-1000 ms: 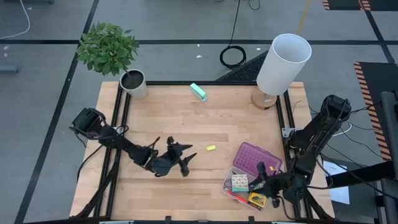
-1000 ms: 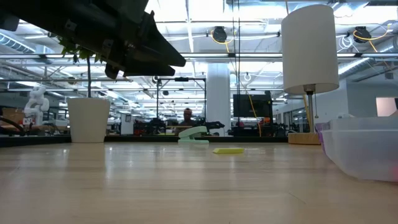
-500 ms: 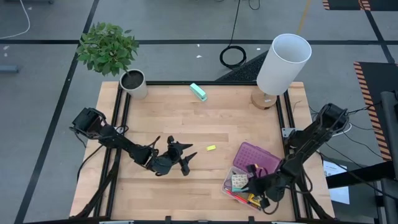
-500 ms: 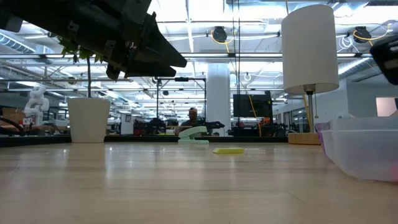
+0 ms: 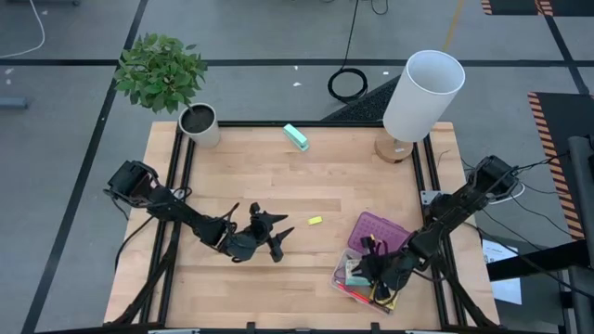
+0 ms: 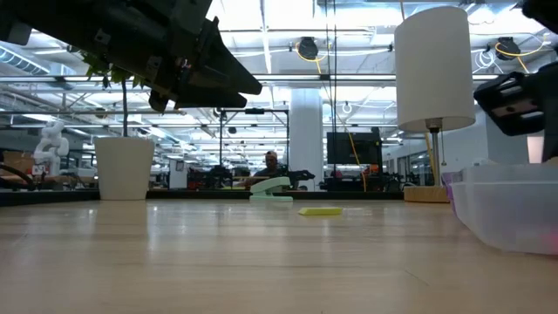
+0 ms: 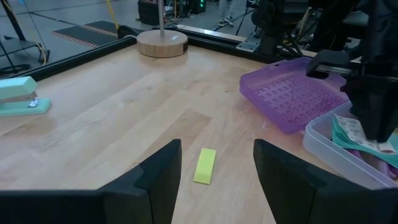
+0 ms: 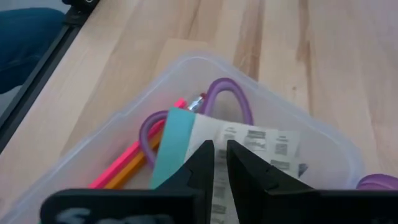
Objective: Pack school essentials
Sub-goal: Put the blue sticky notes into the violet supply box
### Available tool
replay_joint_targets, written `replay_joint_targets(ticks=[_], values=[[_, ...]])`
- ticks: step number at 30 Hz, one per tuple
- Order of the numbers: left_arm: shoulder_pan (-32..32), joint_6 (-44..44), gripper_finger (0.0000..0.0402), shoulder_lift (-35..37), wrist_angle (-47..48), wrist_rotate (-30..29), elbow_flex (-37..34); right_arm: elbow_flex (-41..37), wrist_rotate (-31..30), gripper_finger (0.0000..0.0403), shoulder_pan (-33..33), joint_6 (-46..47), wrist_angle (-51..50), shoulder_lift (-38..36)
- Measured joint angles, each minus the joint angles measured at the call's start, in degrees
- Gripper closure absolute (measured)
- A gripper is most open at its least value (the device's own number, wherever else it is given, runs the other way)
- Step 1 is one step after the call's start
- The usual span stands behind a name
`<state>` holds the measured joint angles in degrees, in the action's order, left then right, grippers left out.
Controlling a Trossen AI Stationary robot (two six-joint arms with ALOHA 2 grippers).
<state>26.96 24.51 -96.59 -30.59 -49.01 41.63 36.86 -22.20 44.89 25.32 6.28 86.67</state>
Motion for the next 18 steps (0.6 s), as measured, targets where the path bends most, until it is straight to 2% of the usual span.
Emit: replay_joint_targets(ticks=[18], values=[[0.00, -0.04, 0.0199, -0.01, 0.02, 0.02, 0.00, 0.00, 0.09, 0.0367, -6.37, -0.50, -1.57, -0.02]])
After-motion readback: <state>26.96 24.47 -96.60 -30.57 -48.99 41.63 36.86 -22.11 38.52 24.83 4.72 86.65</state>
